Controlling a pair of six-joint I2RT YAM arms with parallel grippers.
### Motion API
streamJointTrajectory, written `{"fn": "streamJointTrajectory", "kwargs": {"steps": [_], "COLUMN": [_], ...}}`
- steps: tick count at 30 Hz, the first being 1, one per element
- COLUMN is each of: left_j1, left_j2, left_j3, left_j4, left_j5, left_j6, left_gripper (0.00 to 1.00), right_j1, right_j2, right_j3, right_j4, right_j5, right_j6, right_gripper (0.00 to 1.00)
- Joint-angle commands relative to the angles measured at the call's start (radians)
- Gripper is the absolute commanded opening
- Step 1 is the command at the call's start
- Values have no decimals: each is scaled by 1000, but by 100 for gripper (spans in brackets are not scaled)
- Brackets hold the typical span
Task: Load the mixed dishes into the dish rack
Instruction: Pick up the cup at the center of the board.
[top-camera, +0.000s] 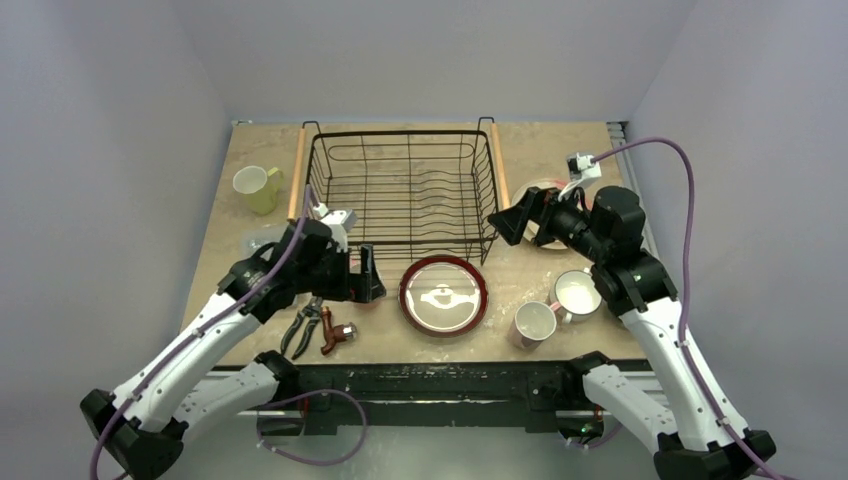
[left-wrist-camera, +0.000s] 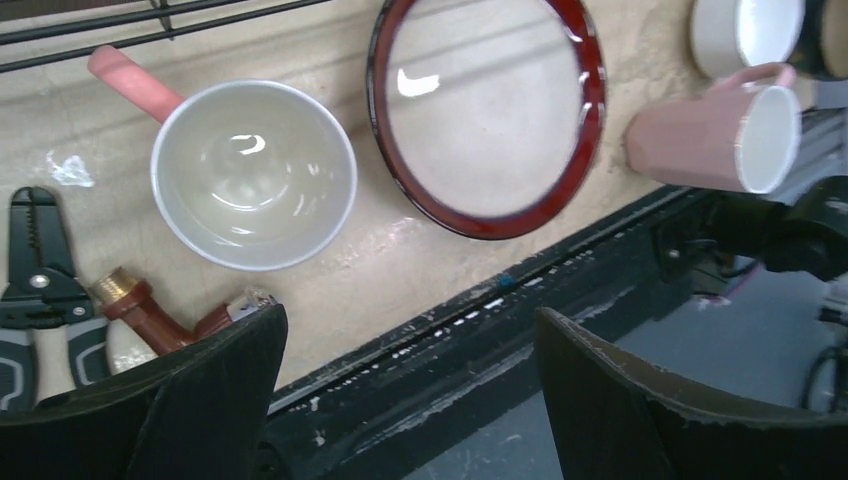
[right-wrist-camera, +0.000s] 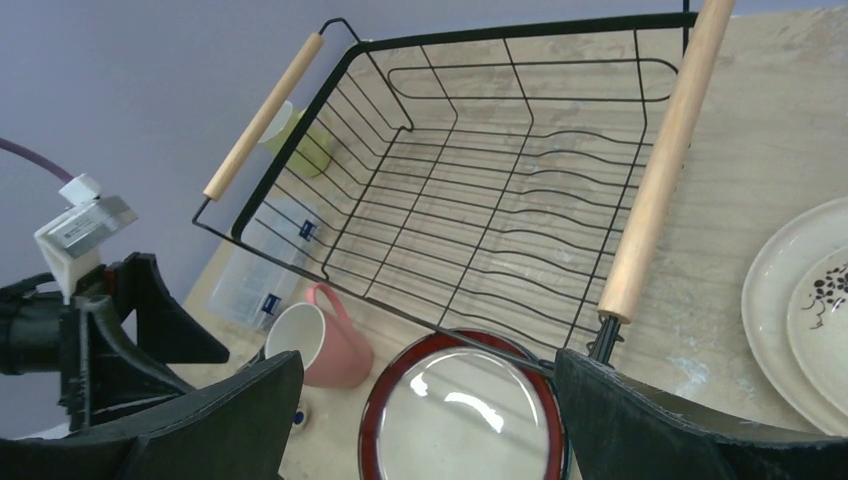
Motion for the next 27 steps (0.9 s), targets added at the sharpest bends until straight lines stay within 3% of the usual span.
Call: {"fn": "streamJointTrajectory", "kwargs": {"steps": [1, 5, 11, 14, 27], "left_j1": [-107, -174, -190, -190, -218], "left_j2": [92, 185, 295, 336, 515], "left_j3": [46, 65, 96, 107, 136], "left_j4": [44, 88, 107, 110, 117], "left_j5": [-285, -391, -474, -486, -477], "left_j6": [-17, 14, 58, 67, 42], "left_gripper": [89, 83, 69, 61, 47], "right_j1": [2, 2, 1, 1, 2], "right_j2": [-19, -21, -11, -6, 13], "right_j3": [-14, -9, -4, -5, -3], "right_j4": [46, 36, 21, 20, 4], "right_j5": [-51, -47, -33, -35, -20], "right_j6": [18, 11, 1, 4, 1], "right_gripper": [99, 99, 99, 99, 99]}}
